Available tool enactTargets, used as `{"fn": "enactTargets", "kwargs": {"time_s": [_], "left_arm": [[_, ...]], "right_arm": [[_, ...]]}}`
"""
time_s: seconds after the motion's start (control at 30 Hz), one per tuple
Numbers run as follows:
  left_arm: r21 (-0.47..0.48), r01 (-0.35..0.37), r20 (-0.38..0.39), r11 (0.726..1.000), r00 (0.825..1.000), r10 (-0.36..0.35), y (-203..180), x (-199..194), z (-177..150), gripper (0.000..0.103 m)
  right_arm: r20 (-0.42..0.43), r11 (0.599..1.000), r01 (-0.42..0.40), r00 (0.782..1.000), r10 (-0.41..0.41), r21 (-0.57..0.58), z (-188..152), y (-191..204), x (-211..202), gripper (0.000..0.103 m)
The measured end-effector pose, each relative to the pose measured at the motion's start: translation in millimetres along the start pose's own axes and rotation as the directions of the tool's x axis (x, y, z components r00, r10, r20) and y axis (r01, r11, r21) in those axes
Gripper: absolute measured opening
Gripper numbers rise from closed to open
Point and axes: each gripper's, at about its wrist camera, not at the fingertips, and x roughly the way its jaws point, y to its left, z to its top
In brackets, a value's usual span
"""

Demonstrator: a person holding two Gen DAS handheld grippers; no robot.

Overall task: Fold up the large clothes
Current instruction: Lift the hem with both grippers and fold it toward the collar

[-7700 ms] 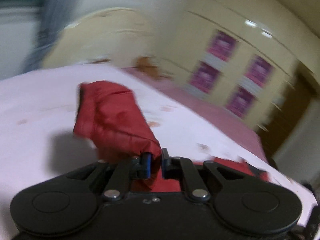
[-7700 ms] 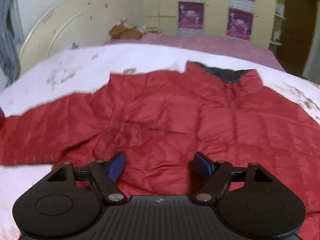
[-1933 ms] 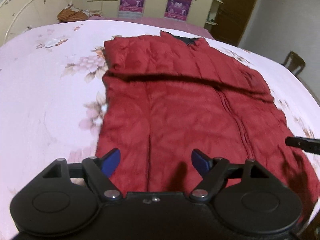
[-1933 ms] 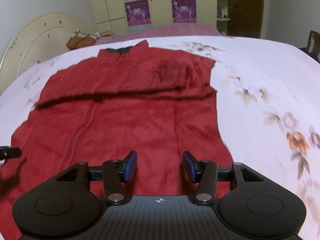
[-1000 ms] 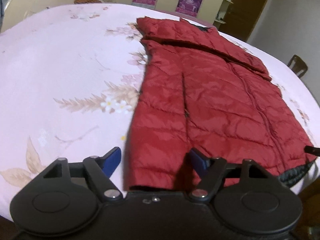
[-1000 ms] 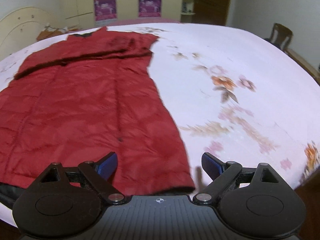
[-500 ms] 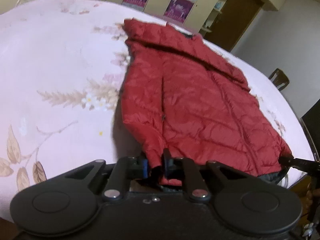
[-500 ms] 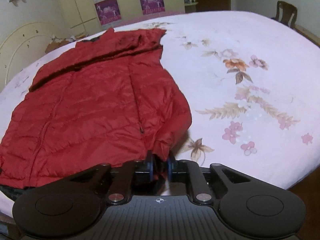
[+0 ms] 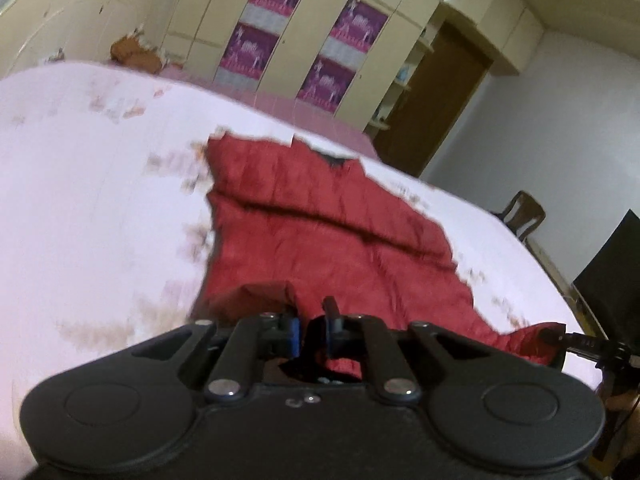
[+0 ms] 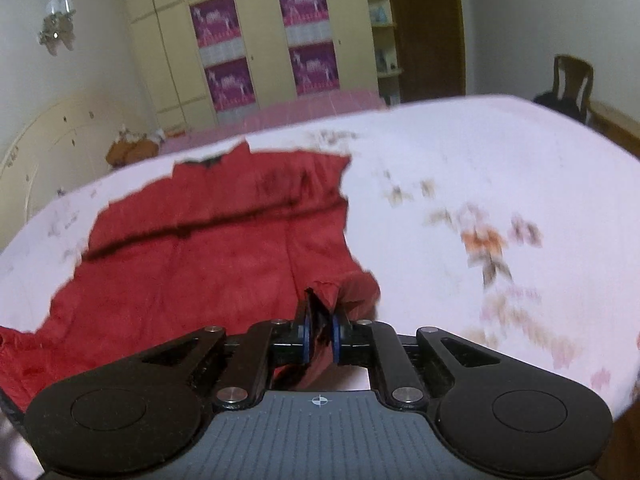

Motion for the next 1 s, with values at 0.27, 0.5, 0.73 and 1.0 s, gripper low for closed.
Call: {"fn": "enactTargets", "kwargs": {"time_s": [0.27, 0.5, 0.73, 1.0], "left_arm": [[0.009, -0.023, 0.085, 1.000, 0.996, 0.022, -6, 39, 62, 0.010], [0.030, -0.082, 0.143, 0.996, 0.987, 0.076, -8, 95, 109, 0.010], [0.047, -0.151, 0.183, 0.987, 0.973, 0.140, -13, 154, 158, 0.010], [0.056, -0.262, 0.180, 0.963, 0.952, 0.248, -8, 227, 202, 0.010]], "right_arm": [[0.096, 0.999, -0.023, 0.995, 0.021, 0.022, 67, 2, 44, 0.009], [0.153, 0.999, -0.031, 0.988, 0.025, 0.038, 130, 7, 104, 0.009], [0.164, 0.999, -0.034, 0.986, 0.026, 0.043, 189, 15, 176, 0.009], [0.128, 1.000, -0.001, 0.992, -0.003, 0.031, 234, 14, 273, 0.009]]}}
